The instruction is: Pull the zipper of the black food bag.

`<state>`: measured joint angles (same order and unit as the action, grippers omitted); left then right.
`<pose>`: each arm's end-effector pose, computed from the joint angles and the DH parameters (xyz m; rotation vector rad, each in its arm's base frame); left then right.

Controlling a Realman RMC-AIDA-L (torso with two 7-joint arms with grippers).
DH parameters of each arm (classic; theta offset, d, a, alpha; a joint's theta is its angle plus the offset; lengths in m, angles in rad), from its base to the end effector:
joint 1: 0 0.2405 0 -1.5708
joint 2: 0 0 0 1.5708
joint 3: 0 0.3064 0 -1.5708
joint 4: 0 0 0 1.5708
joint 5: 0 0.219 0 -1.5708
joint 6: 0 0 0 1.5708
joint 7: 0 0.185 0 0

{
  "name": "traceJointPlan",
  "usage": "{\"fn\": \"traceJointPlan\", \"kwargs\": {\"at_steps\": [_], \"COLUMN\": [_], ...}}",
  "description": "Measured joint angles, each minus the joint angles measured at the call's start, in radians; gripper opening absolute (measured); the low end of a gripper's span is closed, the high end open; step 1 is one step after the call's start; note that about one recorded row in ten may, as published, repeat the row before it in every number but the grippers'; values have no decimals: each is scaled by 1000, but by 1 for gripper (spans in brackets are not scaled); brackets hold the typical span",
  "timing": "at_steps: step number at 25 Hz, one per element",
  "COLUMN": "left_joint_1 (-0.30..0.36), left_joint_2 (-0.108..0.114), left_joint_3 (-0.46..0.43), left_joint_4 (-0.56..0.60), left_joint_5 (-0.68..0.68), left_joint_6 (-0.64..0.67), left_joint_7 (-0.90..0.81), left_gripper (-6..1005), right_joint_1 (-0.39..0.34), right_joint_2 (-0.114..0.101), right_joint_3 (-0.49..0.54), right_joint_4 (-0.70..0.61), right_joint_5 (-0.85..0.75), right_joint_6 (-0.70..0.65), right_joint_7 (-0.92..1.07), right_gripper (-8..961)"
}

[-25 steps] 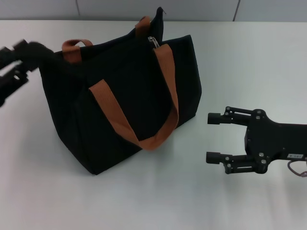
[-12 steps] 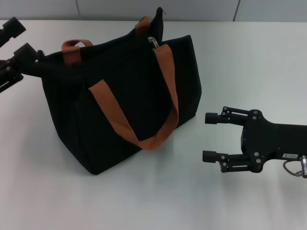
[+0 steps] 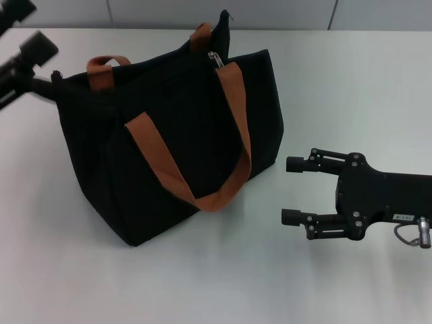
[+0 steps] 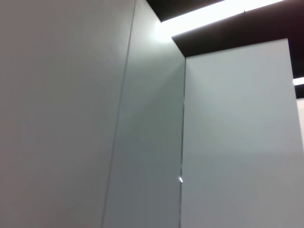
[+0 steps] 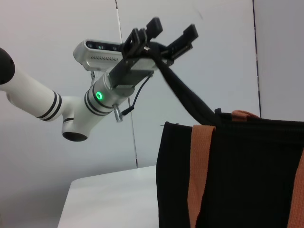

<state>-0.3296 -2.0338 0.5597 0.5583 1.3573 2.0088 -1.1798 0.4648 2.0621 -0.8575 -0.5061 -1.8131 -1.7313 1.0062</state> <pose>-0.2822 0.3018 0.0603 -2.1650 -0.2366 -1.5358 0.2769 0.3139 -0.0796 -2.8506 0.2202 0.9567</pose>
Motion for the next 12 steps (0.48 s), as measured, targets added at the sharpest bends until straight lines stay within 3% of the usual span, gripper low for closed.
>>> {"fn": "traceJointPlan", "kwargs": {"at_steps": [7, 9, 10, 12], "left_joint_1": [-1, -2, -1, -1], "left_joint_2": [11, 15, 21, 24], "left_joint_3": [32, 86, 159, 199], "left_joint_4": [11, 38, 67, 82], "left_joint_5": [-96, -104, -107, -107], "left_joint_6": [2, 2, 2, 2], "left_joint_7": [-51, -80, -100, -111], "left_gripper": [808, 808, 808, 808], "right_joint_1": [7, 8, 11, 14], "right_joint_2": [1, 1, 1, 1], "right_joint_3": [0, 0, 0, -1], "right_joint_4": [1, 1, 1, 2], "right_joint_5": [0, 0, 0, 0], "right_joint_6": [6, 9, 18, 25], "right_joint_7": [0, 0, 0, 0], "right_gripper": [820, 820, 820, 820]}}
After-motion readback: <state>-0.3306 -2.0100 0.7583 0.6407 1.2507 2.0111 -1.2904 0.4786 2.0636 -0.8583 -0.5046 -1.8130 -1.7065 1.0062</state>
